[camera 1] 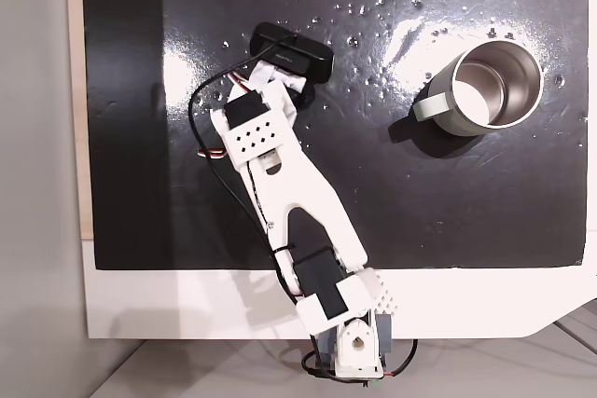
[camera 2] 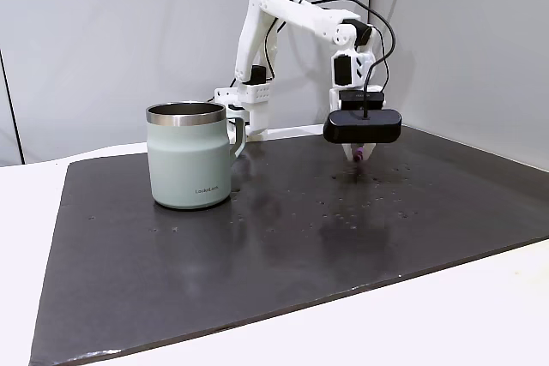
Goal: Grasp a pengrip and put it in the cup.
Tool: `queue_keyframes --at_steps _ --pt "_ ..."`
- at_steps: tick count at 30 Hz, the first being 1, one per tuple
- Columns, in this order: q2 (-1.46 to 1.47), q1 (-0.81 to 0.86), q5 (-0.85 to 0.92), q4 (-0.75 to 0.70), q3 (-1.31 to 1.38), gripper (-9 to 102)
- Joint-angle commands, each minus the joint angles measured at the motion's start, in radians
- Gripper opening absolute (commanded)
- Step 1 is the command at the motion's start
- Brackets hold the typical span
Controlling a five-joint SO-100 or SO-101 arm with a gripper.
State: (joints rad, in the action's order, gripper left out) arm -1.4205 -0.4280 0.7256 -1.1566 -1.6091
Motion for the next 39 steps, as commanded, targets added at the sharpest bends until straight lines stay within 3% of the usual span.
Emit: queue_keyframes --at_steps 1,8,19,28,39 --pt "-0.133 0.034 -0.006 -0.13 0.13 0" --pt "-0.321 0.112 0.043 -0.336 0.133 0" --pt "-0.736 0.419 0.27 -0.456 0.015 0" --pt "-0.831 0.753 0.411 -0.233 0.015 0" --pt "-0.715 0.927 0.483 0.061 -0.012 0"
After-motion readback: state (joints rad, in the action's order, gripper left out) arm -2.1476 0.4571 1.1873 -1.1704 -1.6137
